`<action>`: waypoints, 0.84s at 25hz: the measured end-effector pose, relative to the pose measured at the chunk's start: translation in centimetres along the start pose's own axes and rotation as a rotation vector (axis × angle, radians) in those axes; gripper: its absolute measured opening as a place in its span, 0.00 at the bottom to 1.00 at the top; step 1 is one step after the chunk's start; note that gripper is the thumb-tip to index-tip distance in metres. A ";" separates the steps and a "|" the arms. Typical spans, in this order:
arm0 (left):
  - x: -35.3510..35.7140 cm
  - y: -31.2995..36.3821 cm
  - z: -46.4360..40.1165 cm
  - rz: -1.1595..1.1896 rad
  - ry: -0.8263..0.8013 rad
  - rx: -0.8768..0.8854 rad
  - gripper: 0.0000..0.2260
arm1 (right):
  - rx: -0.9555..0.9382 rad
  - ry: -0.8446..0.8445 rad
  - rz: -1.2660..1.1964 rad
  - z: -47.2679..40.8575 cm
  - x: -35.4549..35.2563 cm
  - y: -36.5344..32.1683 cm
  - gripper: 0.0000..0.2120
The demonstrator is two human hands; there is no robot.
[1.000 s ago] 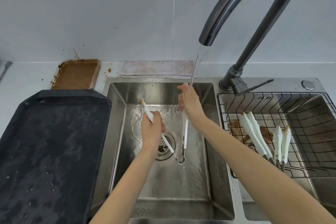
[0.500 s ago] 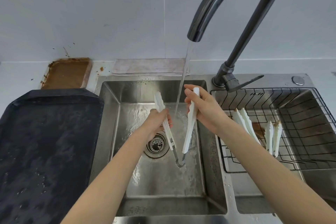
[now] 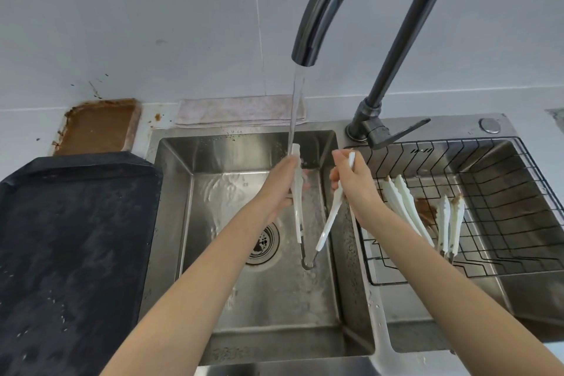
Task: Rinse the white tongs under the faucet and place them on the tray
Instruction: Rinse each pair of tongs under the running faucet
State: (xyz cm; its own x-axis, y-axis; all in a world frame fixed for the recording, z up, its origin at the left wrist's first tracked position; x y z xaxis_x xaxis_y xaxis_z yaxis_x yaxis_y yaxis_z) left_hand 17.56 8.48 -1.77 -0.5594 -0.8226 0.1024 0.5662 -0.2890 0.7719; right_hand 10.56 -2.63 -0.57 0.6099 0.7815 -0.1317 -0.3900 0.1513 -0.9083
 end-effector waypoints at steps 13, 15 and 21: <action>0.6 1.5 0.9 0.276 -0.182 0.030 0.07 | 0.390 -0.109 -0.385 -1.9 2.2 2.9 0.12; 1.0 2.0 1.1 0.302 -0.135 0.028 0.08 | 0.476 -0.165 -0.431 -1.9 3.2 3.4 0.15; 0.3 1.6 1.3 0.106 0.134 -0.109 0.22 | 0.489 -0.216 -0.439 -1.5 5.2 3.4 0.14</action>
State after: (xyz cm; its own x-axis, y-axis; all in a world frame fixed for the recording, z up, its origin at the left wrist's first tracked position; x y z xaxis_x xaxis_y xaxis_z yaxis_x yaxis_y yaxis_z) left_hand 17.56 8.40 0.30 -0.4116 -0.9070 0.0893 0.6840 -0.2427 0.6879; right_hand 13.40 1.01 -4.96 0.6511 0.6811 0.3350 -0.4359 0.6968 -0.5696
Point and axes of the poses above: each hand's wrist, its own z-axis away from the middle knuckle, its own x-axis out of the palm, y = z × x, the point moved 4 cm from there along -z, towards the middle knuckle
